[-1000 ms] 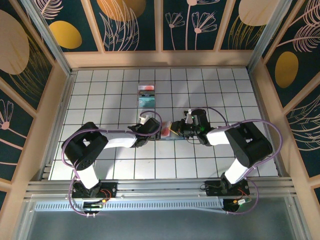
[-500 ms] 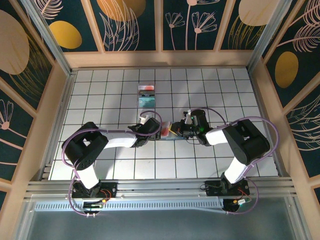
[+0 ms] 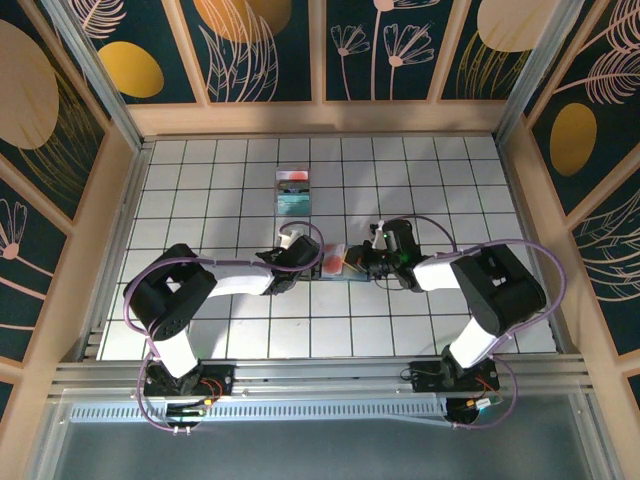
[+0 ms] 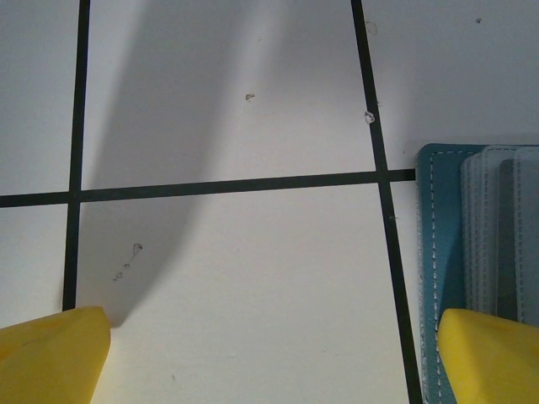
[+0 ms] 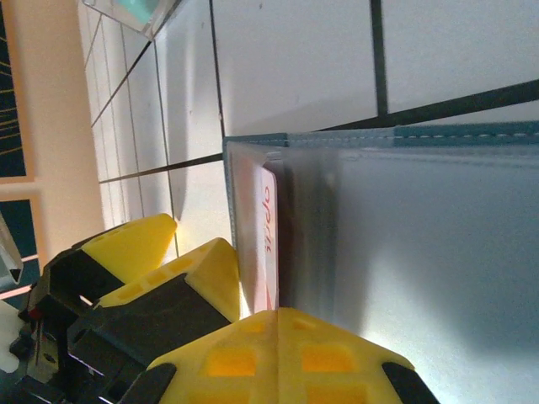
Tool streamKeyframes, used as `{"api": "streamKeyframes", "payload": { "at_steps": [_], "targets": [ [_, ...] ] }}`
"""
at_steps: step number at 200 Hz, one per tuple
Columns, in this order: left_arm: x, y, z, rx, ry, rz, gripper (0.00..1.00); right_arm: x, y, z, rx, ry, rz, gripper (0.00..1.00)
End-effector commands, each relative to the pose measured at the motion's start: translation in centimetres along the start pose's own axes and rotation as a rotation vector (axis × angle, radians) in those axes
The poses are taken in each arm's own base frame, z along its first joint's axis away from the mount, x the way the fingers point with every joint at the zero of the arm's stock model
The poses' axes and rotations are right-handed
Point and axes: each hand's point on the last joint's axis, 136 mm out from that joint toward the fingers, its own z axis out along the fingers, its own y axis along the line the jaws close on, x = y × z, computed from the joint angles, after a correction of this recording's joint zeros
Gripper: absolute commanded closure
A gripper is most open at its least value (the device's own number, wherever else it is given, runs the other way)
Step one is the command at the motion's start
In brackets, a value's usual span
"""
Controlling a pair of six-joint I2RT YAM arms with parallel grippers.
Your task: Take the credit cards out of the card holder
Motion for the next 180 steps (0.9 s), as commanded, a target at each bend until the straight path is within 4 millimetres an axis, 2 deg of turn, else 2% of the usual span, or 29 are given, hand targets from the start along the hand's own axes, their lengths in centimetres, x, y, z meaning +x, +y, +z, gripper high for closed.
{"api": "streamKeyframes", "payload": {
  "at_steps": [1, 57, 66, 101, 112, 114, 119, 180],
  "targets": [
    [0.8, 1.7, -0.2, -0.070, 0.032, 0.028, 0.01, -0.9, -0.4, -0.6, 0.044, -0.035, -0.020, 1.00],
    [-2.6, 0.5, -1.5, -0.056, -0.045, 0.035, 0.01, -1.0, -0.6, -0.6, 0.053, -0.031, -0.011, 1.00],
    [-4.2, -0.2, -2.6, -0.029, -0.083, 0.023, 0.01, -1.0, -0.5, -0.6, 0.052, -0.031, -0.013, 1.00],
    [-6.0, -2.0, -2.7, 0.021, -0.120, 0.043, 0.01, -1.1, -0.3, -0.6, 0.047, -0.033, -0.012, 1.00],
    [-4.6, -1.9, -1.4, 0.004, -0.079, 0.075, 0.01, -1.1, -0.1, -0.6, 0.043, -0.031, -0.013, 1.00],
    [-5.3, -2.4, -1.6, 0.014, -0.090, 0.070, 0.01, -1.1, -0.2, -0.6, 0.044, -0.030, -0.012, 1.00],
    [-5.4, -2.6, -1.4, 0.014, -0.087, 0.074, 0.01, -1.1, -0.1, -0.6, 0.043, -0.030, -0.012, 1.00],
    [-2.6, -2.0, 0.9, -0.023, -0.009, 0.134, 0.01, -1.3, 0.8, -0.6, 0.009, -0.028, -0.016, 1.00]
  ]
}}
